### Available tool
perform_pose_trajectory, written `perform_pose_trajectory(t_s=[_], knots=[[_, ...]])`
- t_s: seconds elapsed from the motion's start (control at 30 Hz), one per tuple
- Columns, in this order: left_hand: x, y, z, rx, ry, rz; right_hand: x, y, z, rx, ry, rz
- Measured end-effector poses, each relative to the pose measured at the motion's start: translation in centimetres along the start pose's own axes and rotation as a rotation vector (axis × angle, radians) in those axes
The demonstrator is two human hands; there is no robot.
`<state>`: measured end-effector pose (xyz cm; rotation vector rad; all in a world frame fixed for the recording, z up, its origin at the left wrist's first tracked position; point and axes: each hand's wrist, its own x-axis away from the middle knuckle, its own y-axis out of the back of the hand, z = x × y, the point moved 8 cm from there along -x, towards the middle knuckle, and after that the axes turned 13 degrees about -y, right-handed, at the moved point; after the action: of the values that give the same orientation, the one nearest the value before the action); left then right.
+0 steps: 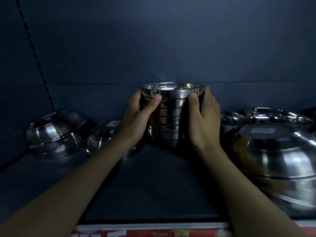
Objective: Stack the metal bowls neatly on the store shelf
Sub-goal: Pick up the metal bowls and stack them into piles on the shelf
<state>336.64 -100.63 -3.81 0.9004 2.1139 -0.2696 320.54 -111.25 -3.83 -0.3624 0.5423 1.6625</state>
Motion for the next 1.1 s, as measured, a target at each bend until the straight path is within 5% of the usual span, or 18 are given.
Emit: perform_pose_trajectory(t_s=[0.23, 0.37, 0.6, 0.87, 1.1], knots=[[1.0, 8.1, -4.4, -0.192, 0.055, -0.232, 3.6, 3.0, 6.5, -0.214, 0.183, -0.223], [4.9, 12.2, -4.3, -0.478, 0.081, -0.171, 6.9, -0.9, 8.7, -0.149, 0.256, -0.029], [8.2, 12.6, -0.7, -0.742, 0.244, 0.183, 10.8, -7.3, 3.6, 0.103, -0.026, 0.385], [8.8, 12.4, -0.5, -0.686, 0.308, 0.208, 11.5, -7.5, 2.0, 0.339, -0.048, 0.454], [10.8, 12.9, -2.7, -0.671, 0.166, 0.202, 11.2, -7.2, 1.3, 0.294, -0.108, 0.412]])
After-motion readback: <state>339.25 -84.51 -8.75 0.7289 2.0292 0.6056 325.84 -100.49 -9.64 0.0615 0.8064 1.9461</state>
